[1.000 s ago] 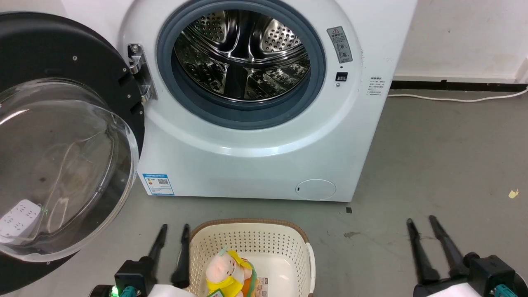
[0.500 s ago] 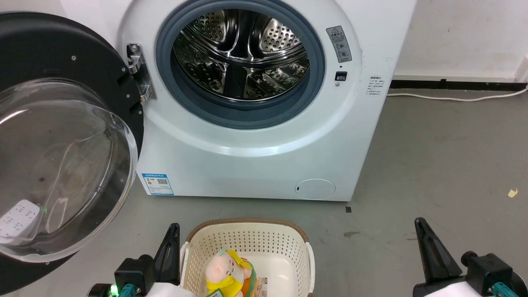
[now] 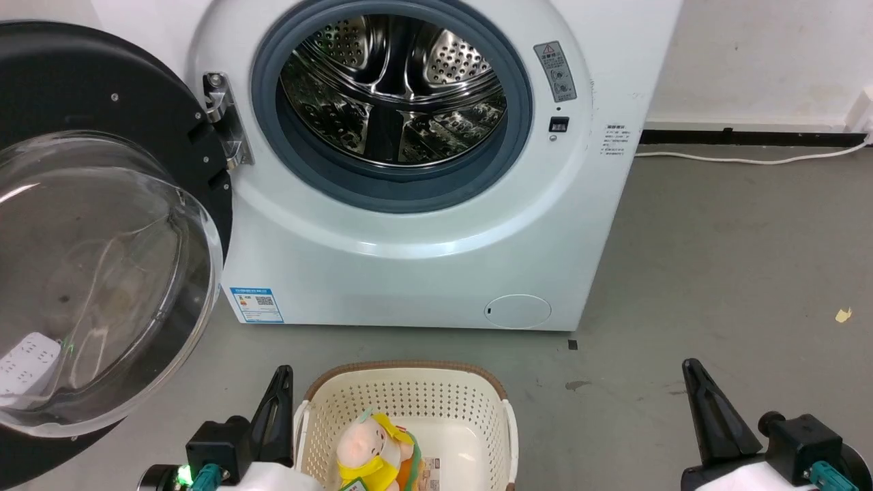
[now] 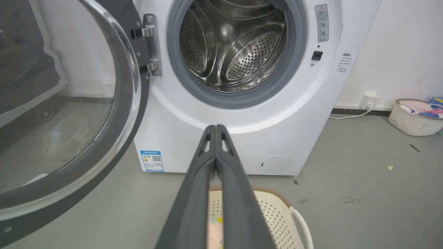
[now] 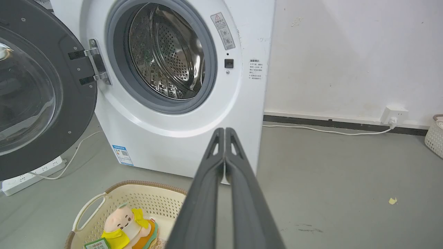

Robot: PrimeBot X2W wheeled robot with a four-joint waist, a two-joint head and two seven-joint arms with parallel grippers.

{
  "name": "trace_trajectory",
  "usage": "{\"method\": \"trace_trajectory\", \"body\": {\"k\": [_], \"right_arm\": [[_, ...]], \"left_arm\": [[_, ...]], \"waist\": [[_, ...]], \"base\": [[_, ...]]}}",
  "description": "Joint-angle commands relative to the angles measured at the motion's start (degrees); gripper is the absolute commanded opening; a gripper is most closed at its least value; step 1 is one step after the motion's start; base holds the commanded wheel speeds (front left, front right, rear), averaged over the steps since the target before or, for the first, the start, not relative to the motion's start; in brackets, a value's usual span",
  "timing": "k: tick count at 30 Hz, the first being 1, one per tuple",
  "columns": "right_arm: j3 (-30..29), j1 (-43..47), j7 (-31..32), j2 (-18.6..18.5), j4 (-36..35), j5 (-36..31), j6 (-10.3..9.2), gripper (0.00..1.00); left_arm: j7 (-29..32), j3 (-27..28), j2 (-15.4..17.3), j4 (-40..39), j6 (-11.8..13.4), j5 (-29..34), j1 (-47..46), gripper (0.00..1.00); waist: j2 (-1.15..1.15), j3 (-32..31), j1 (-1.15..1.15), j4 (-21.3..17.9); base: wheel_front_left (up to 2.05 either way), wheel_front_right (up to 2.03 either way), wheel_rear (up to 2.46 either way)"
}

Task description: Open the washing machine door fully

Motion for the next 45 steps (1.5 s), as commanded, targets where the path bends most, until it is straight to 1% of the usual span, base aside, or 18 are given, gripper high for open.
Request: {"method": "trace_trajectory", "body": {"k": [1,45], "right_arm": [[0.07,-0.65,0.26,0.04,-0.3,-0.46,0.01,0.0],[0.61,-1.91,5.43,0.11,-1.94,-2.26,0.03,0.0]], "left_arm": [[0.26,0.2,-0.41,-0.36,-0.27,0.62,-0.24,0.0],[5.41,3.17,-1.52,-3.59,-1.17,4.91,-0.68,0.0]], "waist": [[0.0,0.01,0.0,-0.03],[0.0,0.38,0.0,-1.54]], "base": [[0.0,0.0,0.0],[0.0,0.0,0.0]]}}
